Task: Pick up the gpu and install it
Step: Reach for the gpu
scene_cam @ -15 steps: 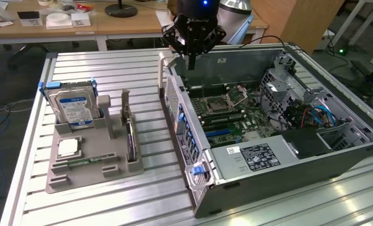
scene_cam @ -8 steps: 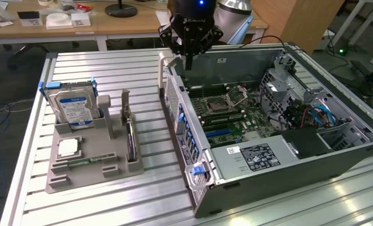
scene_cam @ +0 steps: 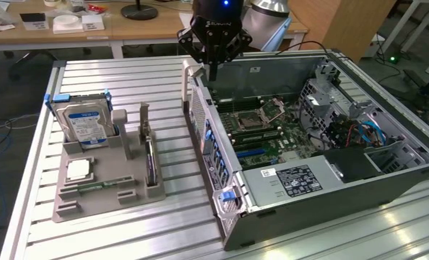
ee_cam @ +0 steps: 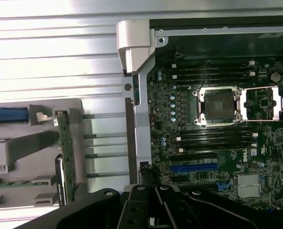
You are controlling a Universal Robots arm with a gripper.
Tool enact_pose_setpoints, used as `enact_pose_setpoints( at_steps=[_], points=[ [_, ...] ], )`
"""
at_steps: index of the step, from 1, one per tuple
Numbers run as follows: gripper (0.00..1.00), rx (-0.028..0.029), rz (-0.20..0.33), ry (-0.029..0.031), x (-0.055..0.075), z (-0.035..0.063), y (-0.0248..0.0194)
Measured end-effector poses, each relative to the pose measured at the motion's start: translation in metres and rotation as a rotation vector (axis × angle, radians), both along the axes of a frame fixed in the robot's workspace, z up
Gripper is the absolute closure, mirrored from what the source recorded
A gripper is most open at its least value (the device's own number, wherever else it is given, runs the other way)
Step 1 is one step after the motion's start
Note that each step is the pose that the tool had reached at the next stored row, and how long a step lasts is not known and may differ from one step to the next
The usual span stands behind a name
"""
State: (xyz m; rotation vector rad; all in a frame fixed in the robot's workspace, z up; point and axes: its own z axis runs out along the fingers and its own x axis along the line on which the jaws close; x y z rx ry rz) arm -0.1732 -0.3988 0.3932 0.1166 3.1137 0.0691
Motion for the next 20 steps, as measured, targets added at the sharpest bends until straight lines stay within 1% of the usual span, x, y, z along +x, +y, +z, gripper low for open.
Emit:
enact_pose_setpoints(
  at_steps=[20],
  points=[
    [0.89, 0.0, 0.0, -0.0001, -0.021, 0.0, 0.0]
  ],
)
